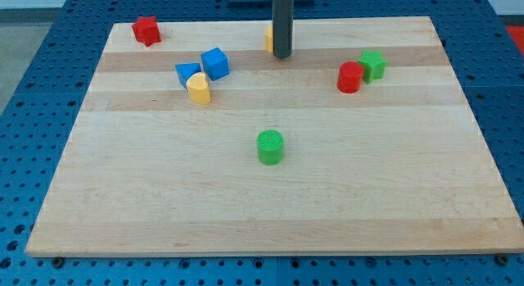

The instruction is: Move the hexagon to the top center of the board

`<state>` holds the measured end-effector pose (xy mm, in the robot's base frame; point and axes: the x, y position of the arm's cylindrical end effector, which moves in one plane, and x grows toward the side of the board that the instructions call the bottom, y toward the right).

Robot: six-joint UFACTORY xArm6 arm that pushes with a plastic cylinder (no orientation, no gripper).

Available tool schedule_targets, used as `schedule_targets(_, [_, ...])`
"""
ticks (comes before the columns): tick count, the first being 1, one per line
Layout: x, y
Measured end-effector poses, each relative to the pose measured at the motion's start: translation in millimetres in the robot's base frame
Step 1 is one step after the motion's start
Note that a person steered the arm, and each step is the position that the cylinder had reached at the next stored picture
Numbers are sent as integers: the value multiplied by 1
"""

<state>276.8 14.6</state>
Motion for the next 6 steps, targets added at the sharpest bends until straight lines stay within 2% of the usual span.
schedule_targets(6, [-26, -11])
